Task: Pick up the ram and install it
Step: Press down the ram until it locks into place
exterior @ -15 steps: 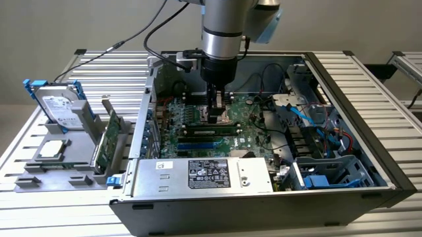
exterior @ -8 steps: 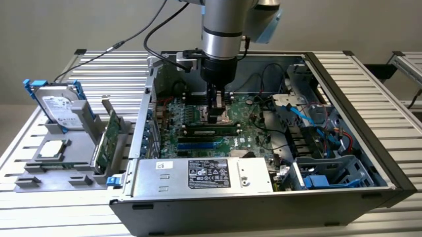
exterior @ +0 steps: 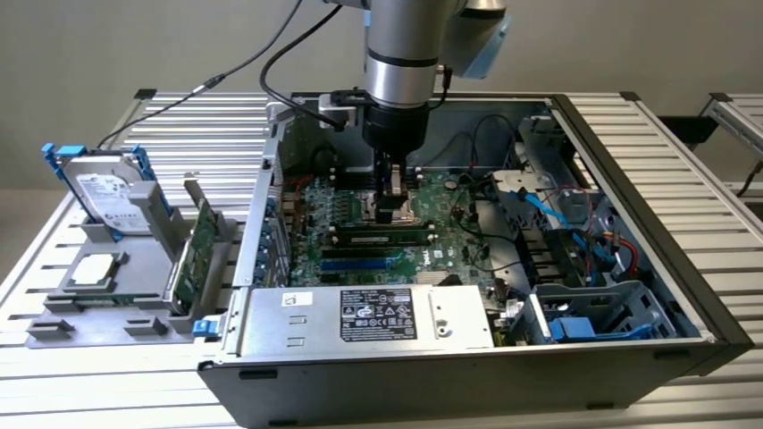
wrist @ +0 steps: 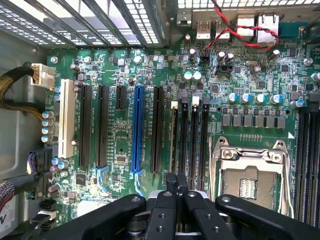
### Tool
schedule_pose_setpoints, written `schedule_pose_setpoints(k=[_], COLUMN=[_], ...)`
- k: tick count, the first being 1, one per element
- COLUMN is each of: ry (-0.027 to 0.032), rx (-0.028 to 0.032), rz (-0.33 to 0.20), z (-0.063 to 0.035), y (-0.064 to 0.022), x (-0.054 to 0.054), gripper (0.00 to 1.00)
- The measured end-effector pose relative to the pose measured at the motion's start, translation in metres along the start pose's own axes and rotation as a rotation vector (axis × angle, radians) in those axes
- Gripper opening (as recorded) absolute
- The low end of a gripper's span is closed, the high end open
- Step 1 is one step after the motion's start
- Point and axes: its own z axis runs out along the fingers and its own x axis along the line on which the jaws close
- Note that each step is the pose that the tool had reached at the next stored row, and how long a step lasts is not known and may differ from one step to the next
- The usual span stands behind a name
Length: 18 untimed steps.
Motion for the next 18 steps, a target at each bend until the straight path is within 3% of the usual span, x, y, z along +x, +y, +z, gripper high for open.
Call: schedule_pose_setpoints(k=[3,18], ry=[0.0004,-0.0153], rx=[-0.0021,-0.0358], rz=[0.007,0.243], z=[0.0001,0.0001], y=[0.0,0.0], x=[0.0003,0.0003], gripper=[0.11,0.11])
